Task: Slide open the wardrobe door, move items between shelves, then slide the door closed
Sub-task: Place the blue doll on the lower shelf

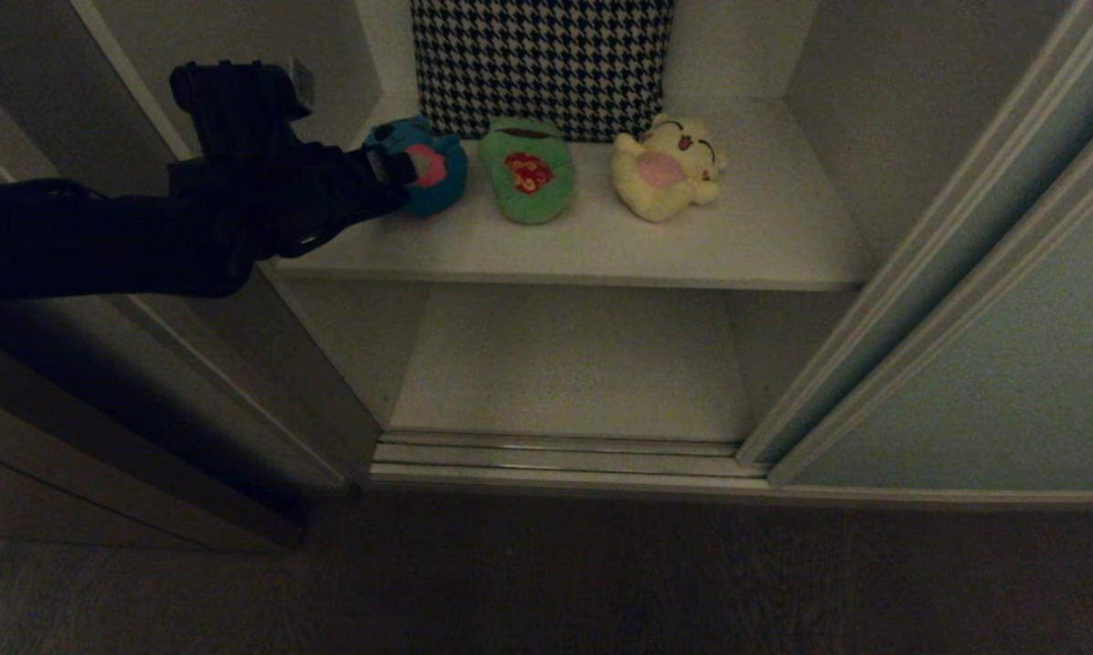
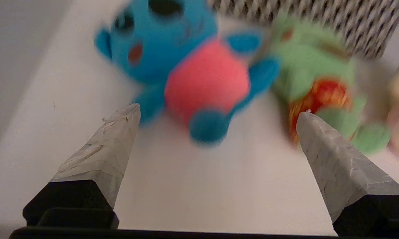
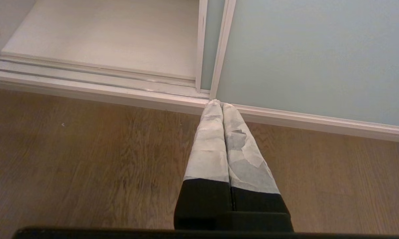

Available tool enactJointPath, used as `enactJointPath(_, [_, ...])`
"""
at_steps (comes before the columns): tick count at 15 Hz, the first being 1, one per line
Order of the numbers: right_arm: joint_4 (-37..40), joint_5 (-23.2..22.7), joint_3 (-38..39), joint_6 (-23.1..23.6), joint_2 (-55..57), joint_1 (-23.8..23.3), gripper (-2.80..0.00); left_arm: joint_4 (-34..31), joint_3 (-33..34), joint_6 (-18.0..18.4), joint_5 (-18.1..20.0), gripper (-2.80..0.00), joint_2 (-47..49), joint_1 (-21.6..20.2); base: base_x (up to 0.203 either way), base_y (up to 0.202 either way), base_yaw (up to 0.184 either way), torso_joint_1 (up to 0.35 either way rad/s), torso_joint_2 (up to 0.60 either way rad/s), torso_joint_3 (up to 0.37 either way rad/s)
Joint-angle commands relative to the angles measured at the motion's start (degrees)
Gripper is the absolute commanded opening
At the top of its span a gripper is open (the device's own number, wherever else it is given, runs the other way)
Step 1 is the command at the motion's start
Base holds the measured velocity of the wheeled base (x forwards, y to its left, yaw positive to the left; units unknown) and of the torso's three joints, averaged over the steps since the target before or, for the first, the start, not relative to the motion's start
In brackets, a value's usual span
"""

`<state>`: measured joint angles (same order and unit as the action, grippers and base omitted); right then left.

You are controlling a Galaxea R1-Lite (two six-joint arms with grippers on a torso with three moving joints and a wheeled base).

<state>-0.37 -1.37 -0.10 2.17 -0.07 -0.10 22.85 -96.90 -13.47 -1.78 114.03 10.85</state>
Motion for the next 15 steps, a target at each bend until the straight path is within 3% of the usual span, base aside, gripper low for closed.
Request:
enactJointPath(1, [-0.1, 0.0, 0.0, 0.0, 0.0, 0.0, -2.8, 1.7, -1.5, 0.2, -0.4, 0.0, 1.3, 0.2, 0.0, 0.0, 0.0, 0.0, 0.0, 0.0])
enactJointPath(5, [0.0, 0.0, 0.0, 0.0, 0.0, 0.0, -2.8, 2.1, -2.9, 2.3, -0.5, 0.0, 5.3, 0.4, 0.0, 0.0, 0.0, 0.0, 0.0, 0.0])
enactJointPath(15, [-0.1, 0.0, 0.0, 0.0, 0.0, 0.0, -2.8, 7.7, -9.2, 2.1, -0.9, 0.0, 13.7, 0.8, 0.0, 0.0, 0.0, 0.0, 0.0, 0.0])
